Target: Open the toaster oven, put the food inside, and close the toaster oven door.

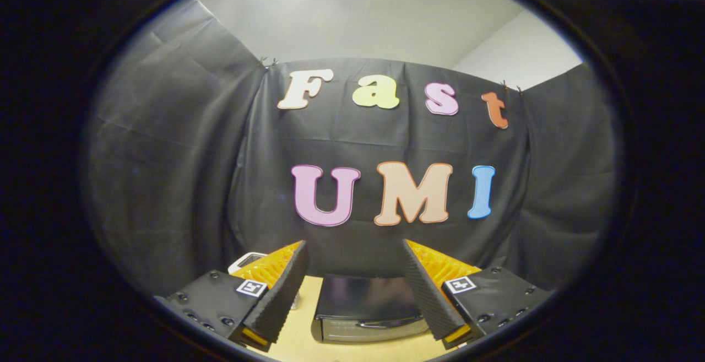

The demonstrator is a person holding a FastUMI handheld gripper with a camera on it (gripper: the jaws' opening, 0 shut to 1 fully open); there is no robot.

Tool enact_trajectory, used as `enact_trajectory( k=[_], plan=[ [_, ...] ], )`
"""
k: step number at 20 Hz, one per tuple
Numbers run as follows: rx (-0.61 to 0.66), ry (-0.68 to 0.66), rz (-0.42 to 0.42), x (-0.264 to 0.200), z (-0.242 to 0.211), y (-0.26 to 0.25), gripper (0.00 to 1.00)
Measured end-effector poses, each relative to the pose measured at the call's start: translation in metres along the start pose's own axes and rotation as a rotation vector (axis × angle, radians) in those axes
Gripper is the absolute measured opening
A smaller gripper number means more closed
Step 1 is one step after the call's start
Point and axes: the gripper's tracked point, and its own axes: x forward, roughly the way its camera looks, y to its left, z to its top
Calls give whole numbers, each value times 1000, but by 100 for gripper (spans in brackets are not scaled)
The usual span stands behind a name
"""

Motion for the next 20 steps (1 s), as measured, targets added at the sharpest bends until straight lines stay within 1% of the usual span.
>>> enact_trajectory(
  k=[6, 8, 11, 17, 20],
  plan=[
    [-8, 29, -39, -1, -6, -19, 100],
    [-34, 54, -75, 0, -15, -31, 100],
    [-70, 91, -108, 1, -24, -42, 100],
    [-48, 90, -98, 9, -37, -42, 100],
    [-38, 88, -92, 12, -53, -44, 100]
  ],
)
